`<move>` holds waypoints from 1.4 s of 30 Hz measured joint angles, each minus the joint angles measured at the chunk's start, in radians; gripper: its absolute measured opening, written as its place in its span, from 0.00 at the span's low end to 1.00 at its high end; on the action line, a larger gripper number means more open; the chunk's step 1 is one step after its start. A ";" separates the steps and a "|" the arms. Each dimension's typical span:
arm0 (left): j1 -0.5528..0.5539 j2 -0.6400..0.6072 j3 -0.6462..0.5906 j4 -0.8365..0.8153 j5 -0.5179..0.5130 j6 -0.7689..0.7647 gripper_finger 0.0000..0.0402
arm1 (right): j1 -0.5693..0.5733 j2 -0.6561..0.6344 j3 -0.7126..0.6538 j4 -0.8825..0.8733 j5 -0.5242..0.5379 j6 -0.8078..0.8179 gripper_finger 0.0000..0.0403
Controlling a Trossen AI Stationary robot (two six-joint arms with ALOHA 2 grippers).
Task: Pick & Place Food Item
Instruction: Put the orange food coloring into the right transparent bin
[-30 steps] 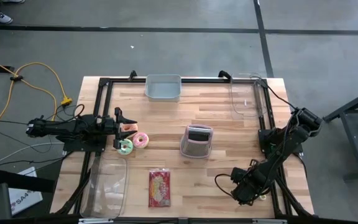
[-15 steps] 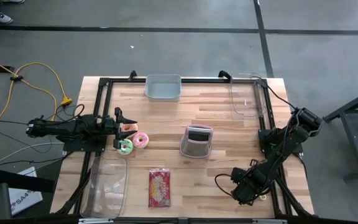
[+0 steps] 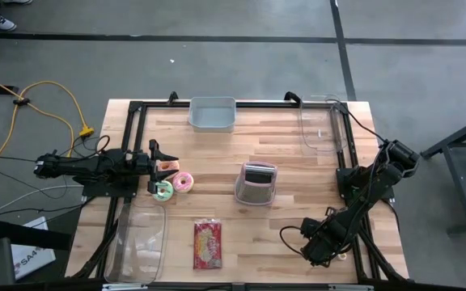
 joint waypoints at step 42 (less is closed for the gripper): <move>0.000 0.000 0.000 0.000 0.000 0.000 0.47 | -0.157 -0.017 0.360 -0.374 0.115 -0.198 0.27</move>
